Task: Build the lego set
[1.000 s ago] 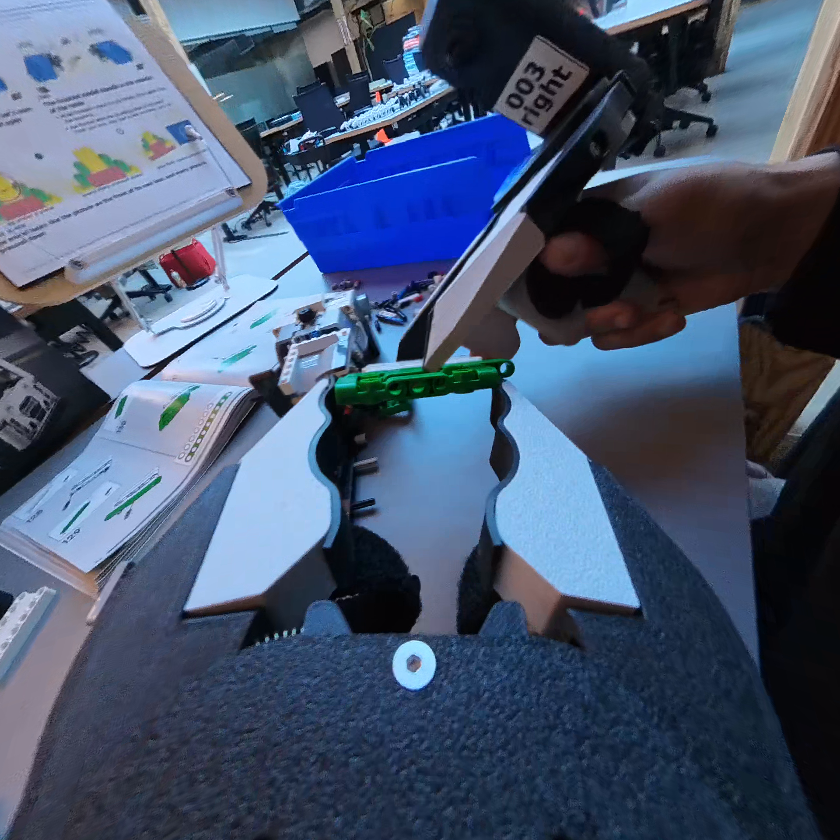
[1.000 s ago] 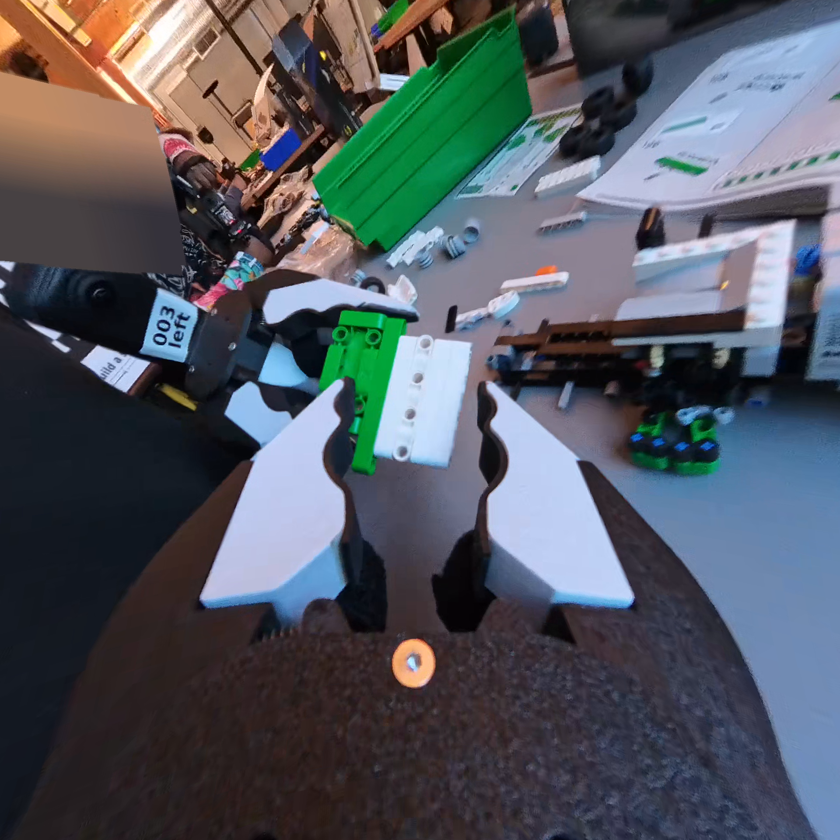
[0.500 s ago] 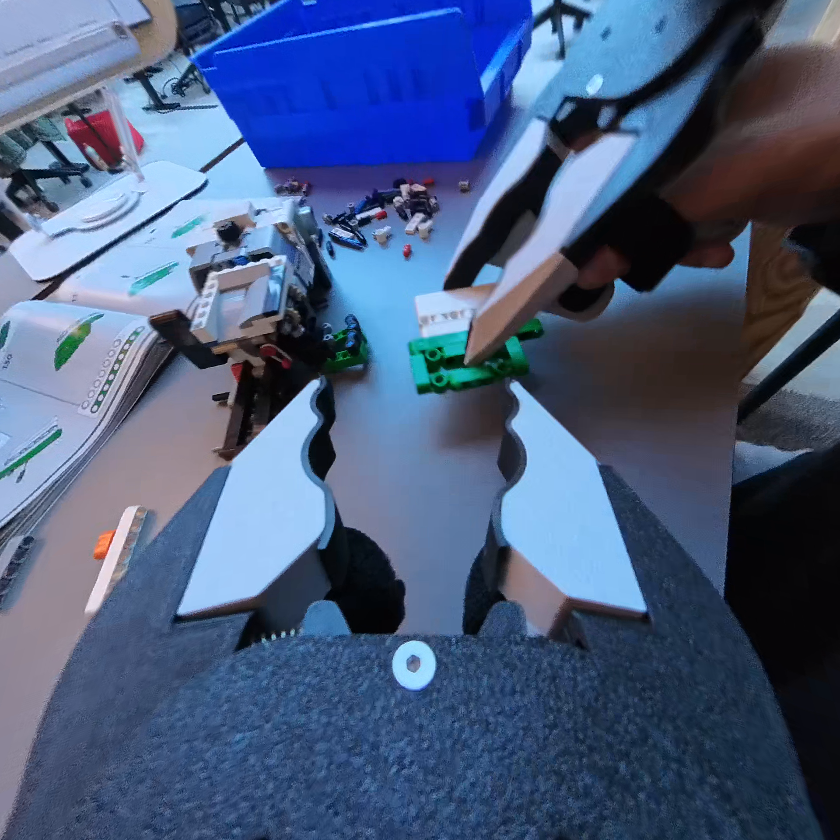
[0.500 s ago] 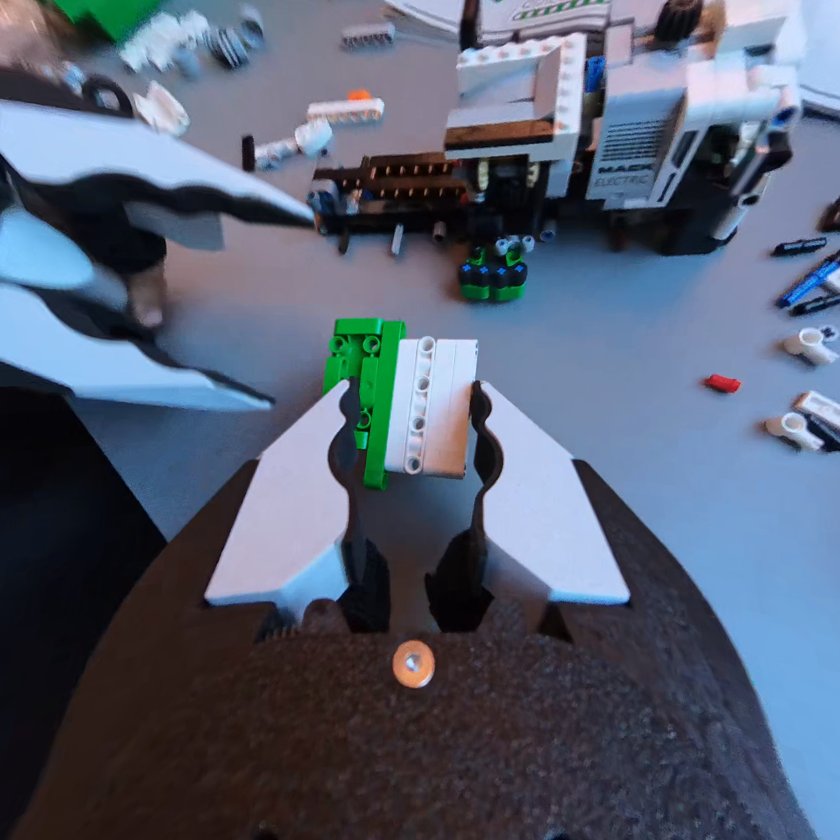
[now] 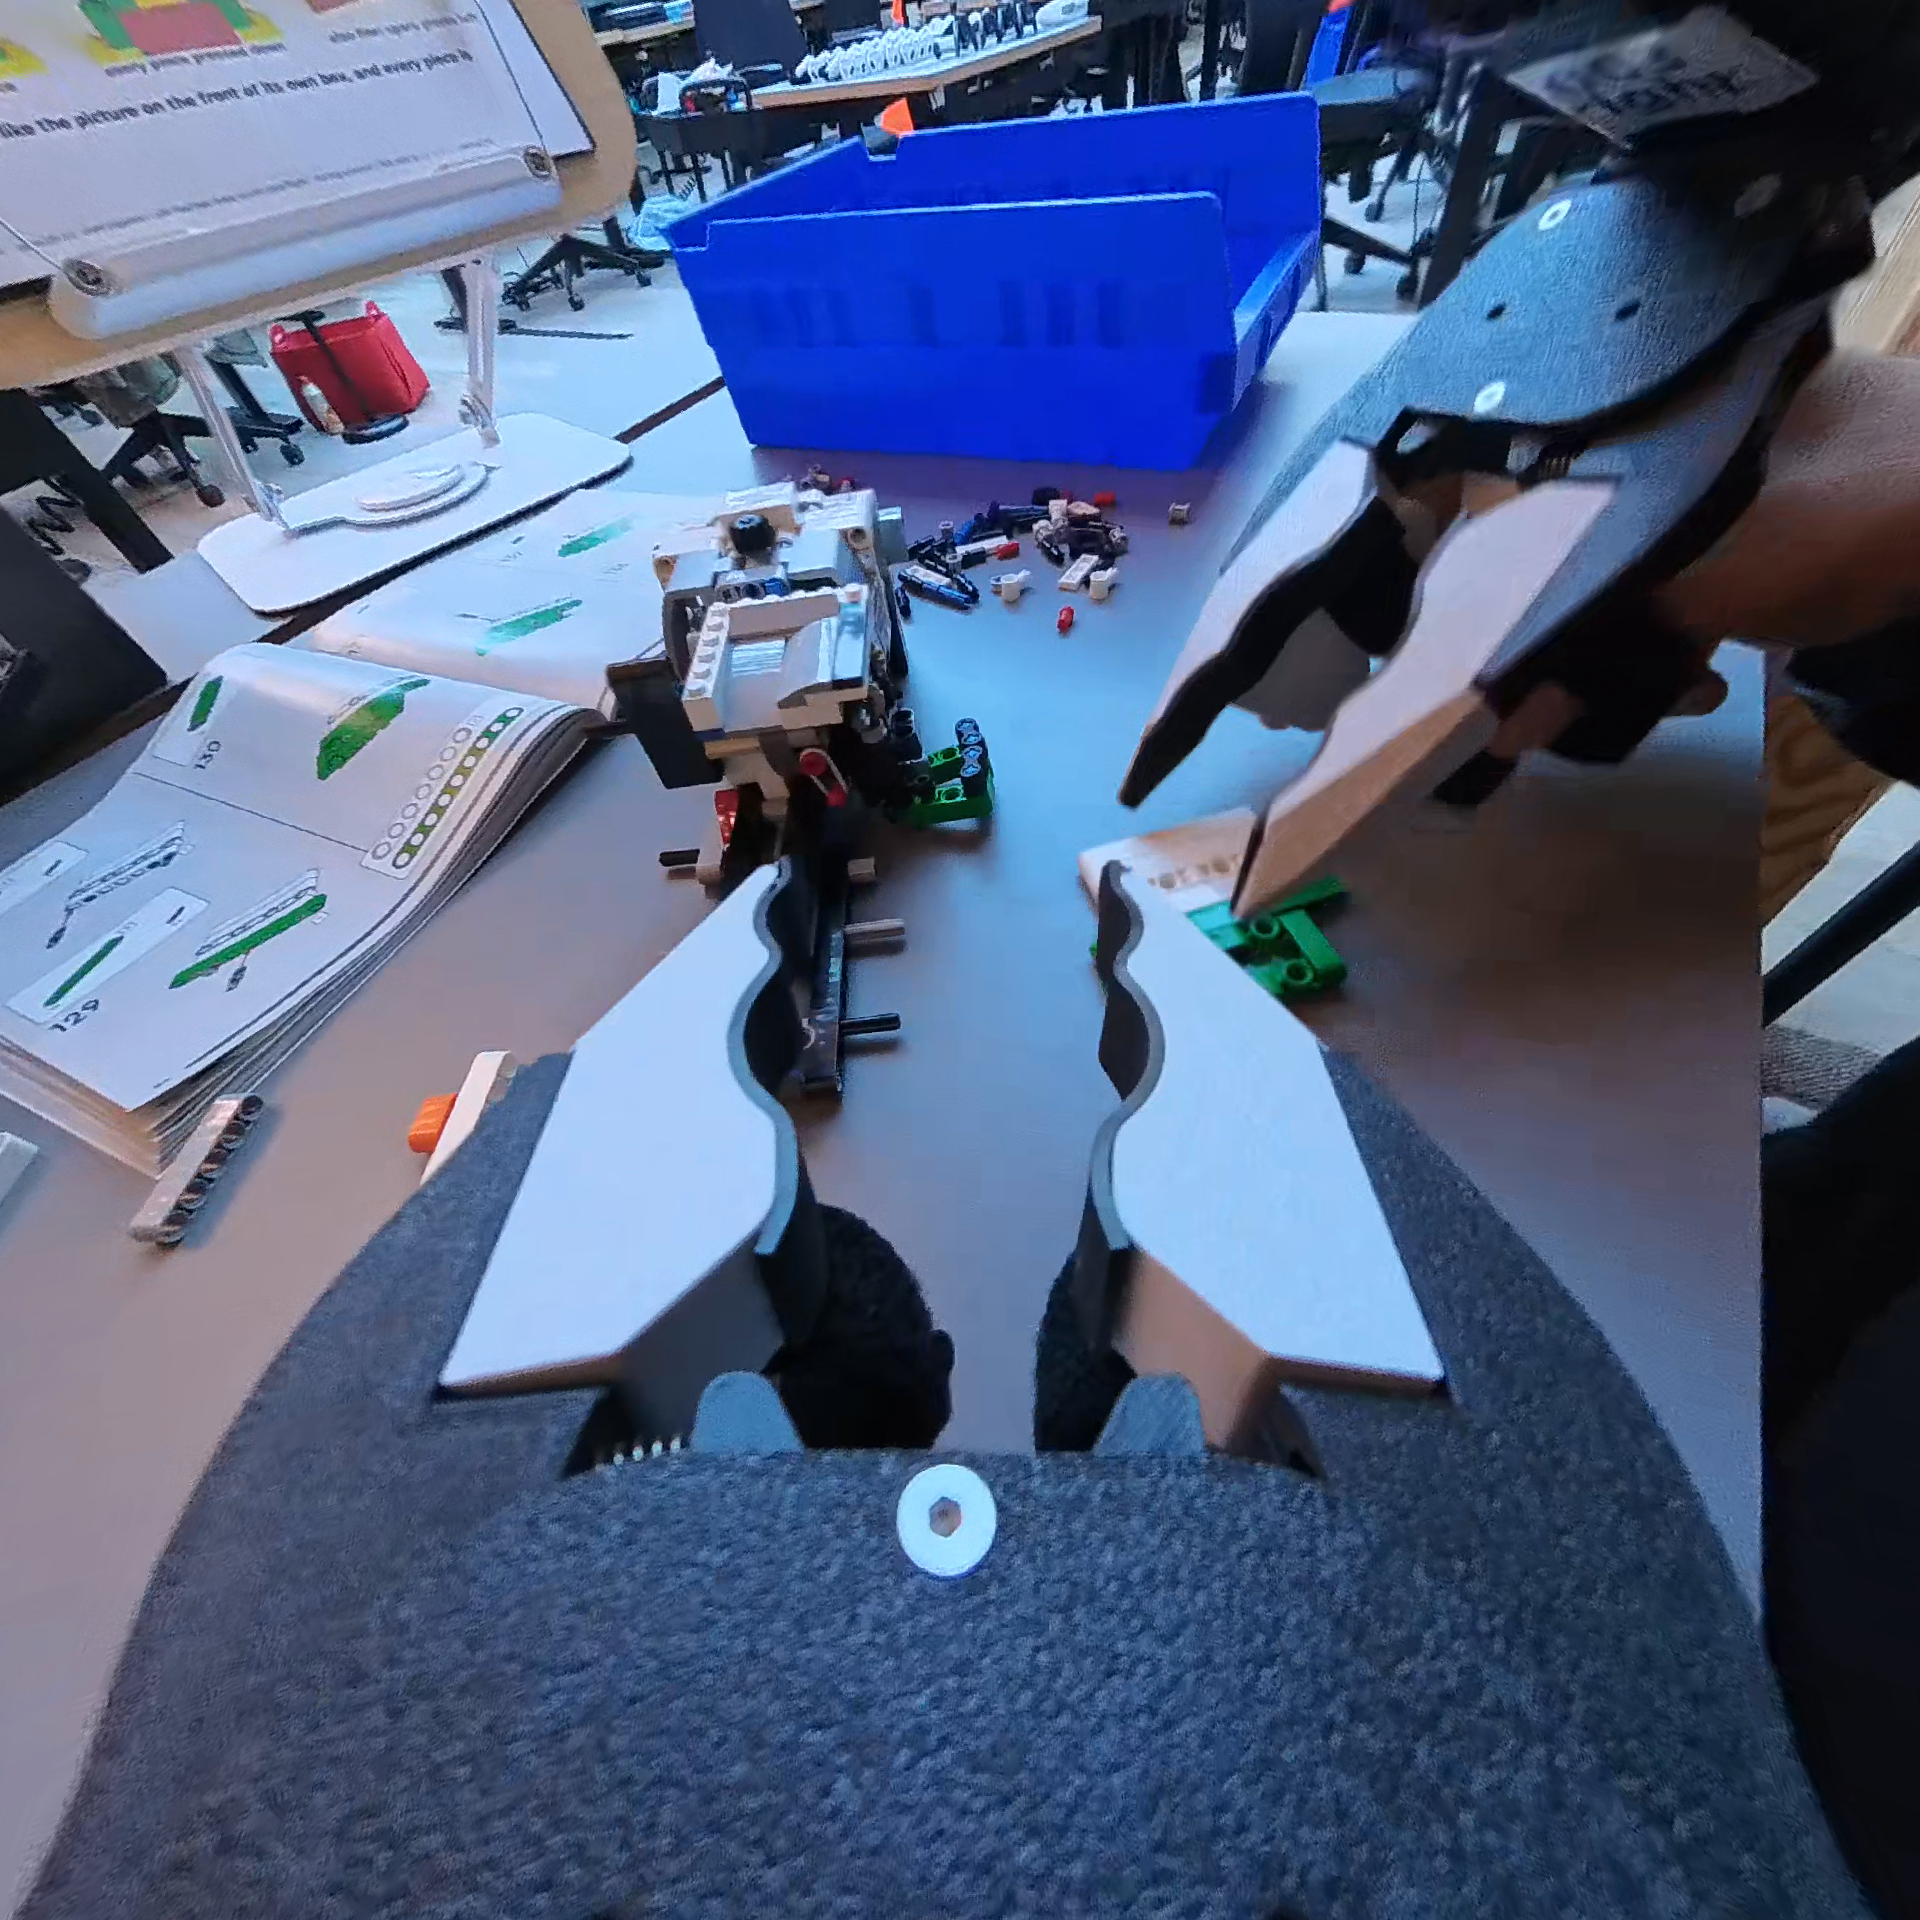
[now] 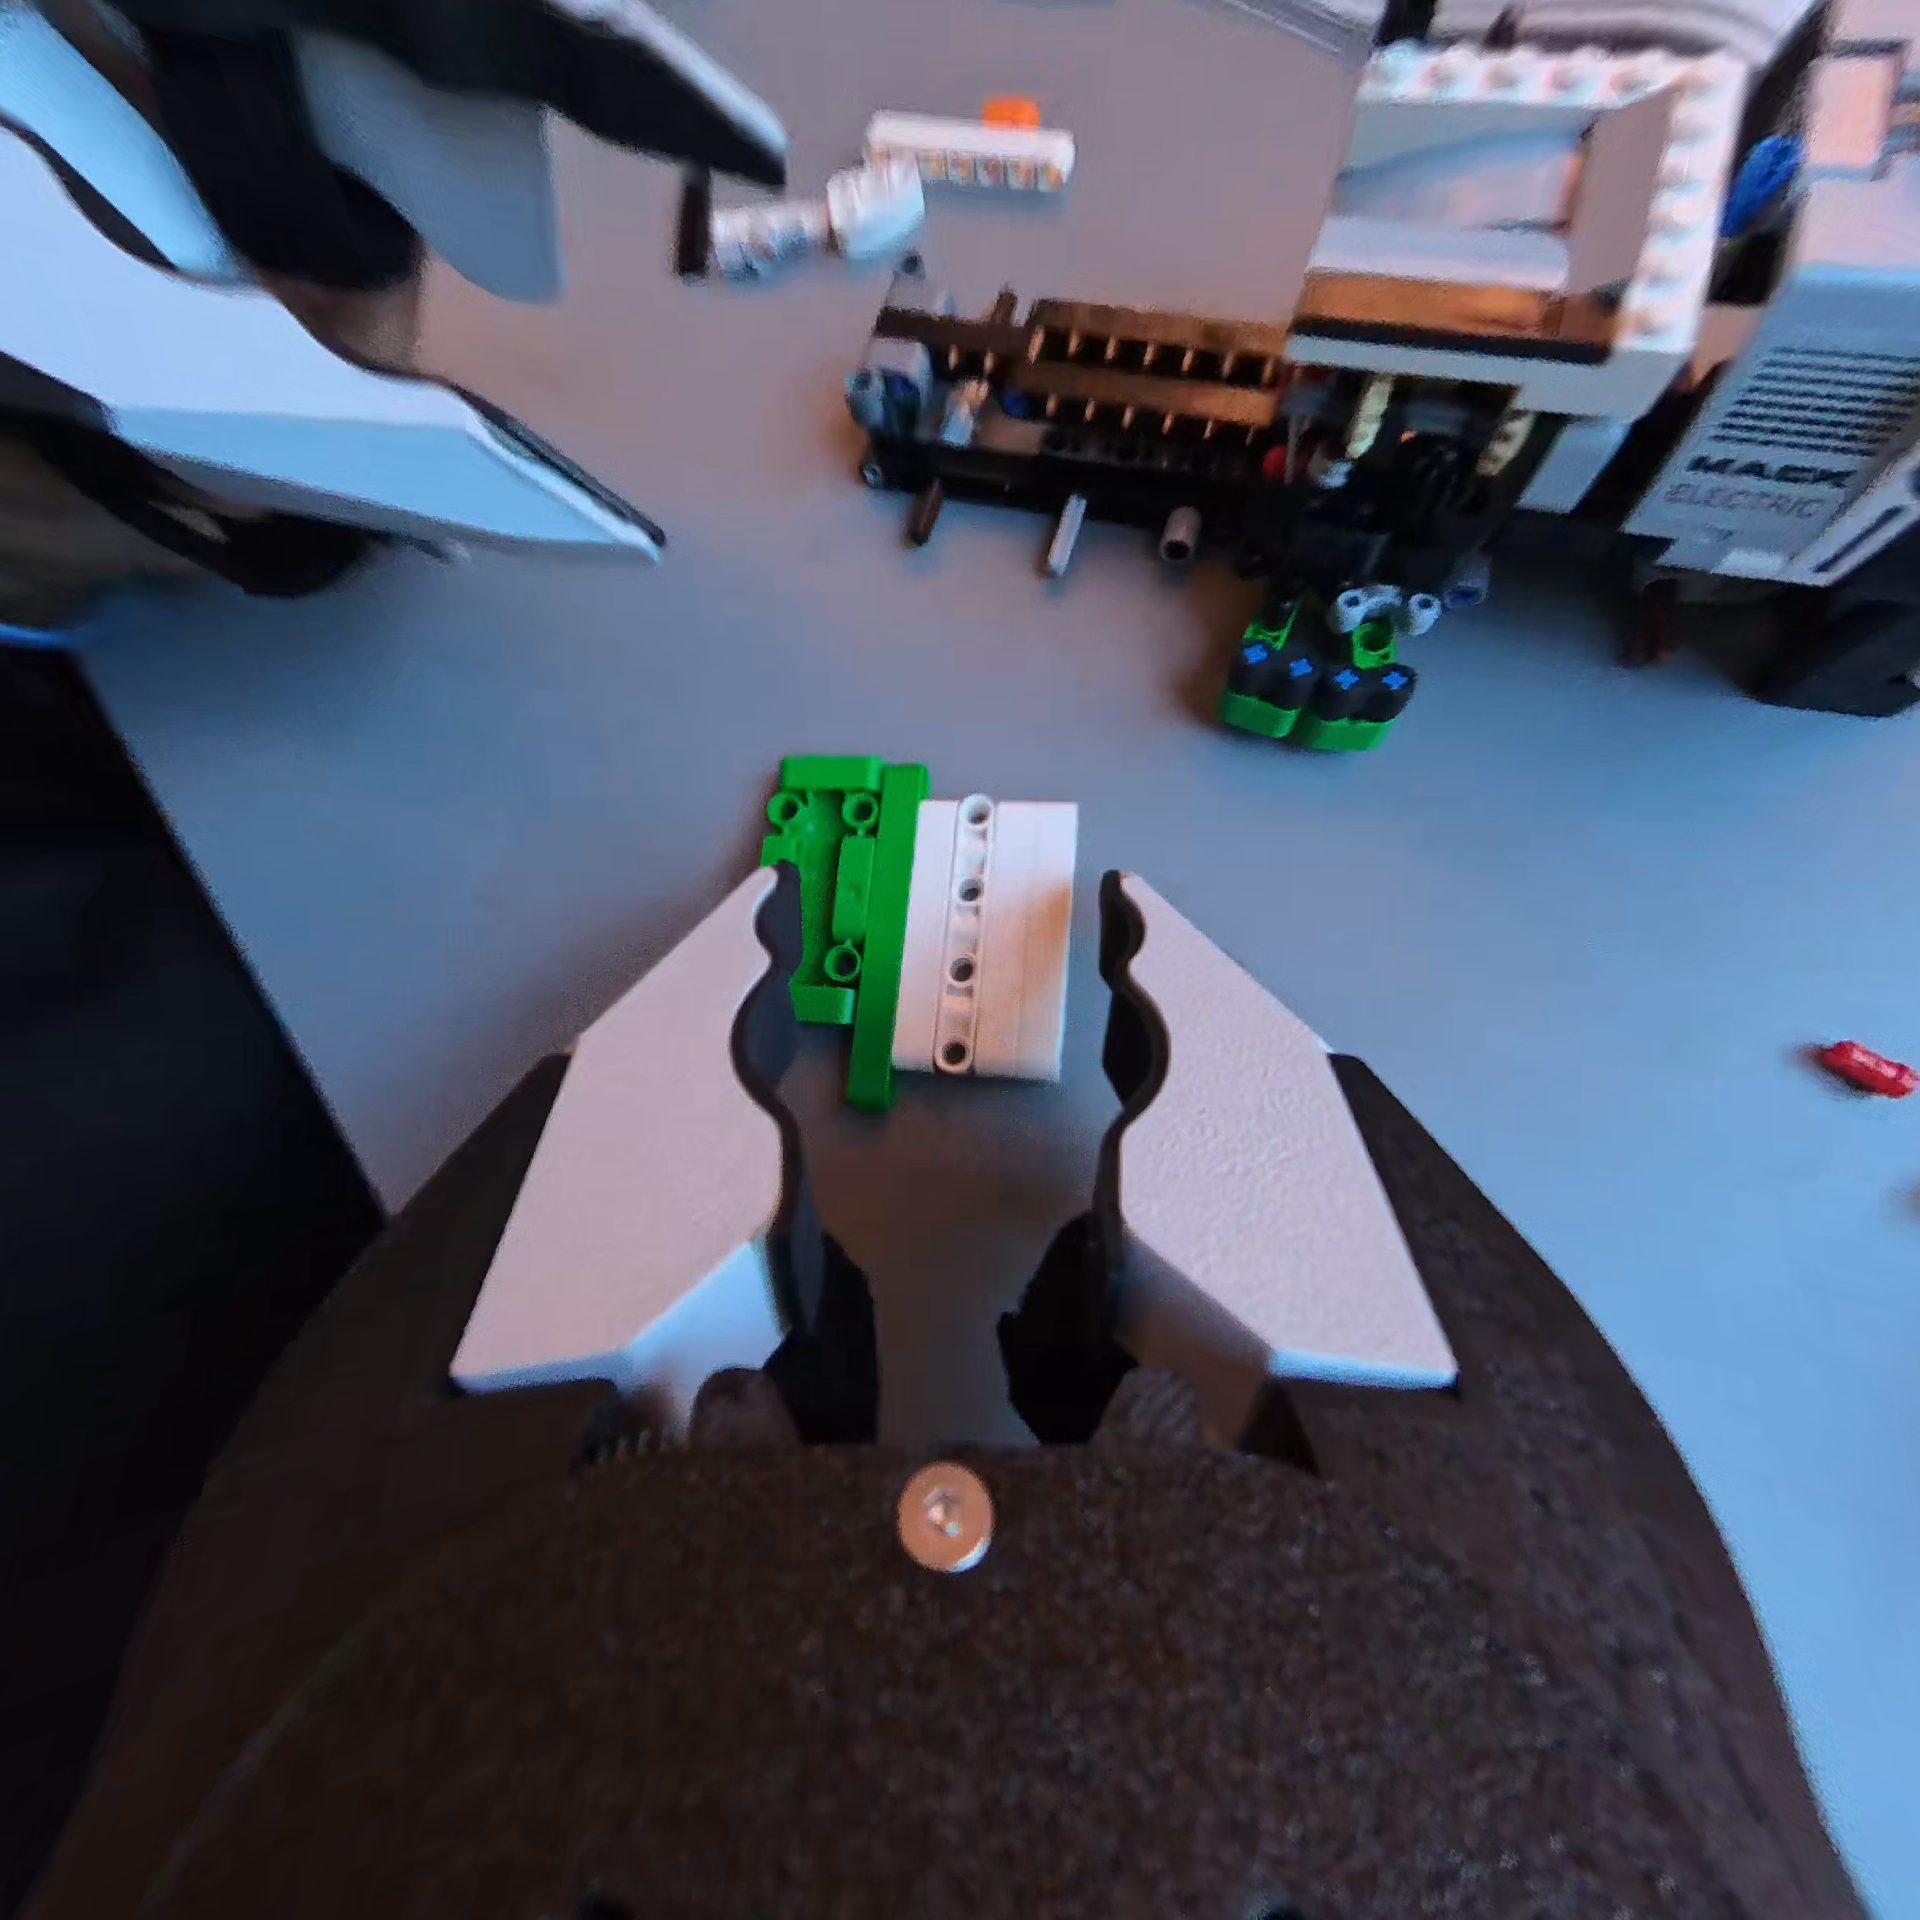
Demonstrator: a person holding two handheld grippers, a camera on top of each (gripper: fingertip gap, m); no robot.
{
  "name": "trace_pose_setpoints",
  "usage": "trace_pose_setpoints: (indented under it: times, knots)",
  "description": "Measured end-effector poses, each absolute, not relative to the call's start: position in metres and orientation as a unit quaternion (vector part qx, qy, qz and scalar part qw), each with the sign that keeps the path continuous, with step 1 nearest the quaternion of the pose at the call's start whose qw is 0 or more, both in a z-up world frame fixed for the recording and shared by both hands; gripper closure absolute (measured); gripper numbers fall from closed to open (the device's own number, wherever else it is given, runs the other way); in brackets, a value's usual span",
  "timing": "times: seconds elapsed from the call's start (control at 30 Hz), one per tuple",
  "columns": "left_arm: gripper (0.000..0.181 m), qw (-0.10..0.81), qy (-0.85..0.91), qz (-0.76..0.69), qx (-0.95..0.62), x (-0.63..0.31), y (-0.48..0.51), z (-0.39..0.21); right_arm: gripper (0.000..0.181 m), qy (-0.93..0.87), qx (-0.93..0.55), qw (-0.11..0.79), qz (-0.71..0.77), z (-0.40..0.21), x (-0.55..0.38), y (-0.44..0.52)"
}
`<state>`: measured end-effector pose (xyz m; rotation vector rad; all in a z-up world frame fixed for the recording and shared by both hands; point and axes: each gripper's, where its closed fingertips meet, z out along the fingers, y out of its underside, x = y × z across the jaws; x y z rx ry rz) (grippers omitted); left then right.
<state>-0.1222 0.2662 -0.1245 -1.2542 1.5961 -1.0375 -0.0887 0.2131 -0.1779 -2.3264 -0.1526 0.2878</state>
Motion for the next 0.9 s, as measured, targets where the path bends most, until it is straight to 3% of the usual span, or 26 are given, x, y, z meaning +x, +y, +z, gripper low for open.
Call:
trace_pose_setpoints:
  times: [0.07,0.17,0.3,0.9]
  knots:
    - [0.129,0.414,0.627,-0.428,-0.503,-0.123,0.268,-0.122,0.127,-0.03,-0.898,0.42,0.13,-0.16,-0.069,0.211]
    - [0.13,0.407,0.613,-0.447,-0.509,-0.124,0.271,-0.118,0.148,0.1,-0.888,0.448,0.008,-0.146,0.037,0.196]
    - [0.132,0.397,0.61,-0.455,-0.513,-0.124,0.272,-0.118,0.158,0.195,-0.889,0.401,-0.098,-0.166,0.122,0.173]
    - [0.135,0.392,0.618,-0.45,-0.512,-0.123,0.27,-0.121,0.173,0.204,-0.887,0.401,-0.107,-0.18,0.134,0.172]
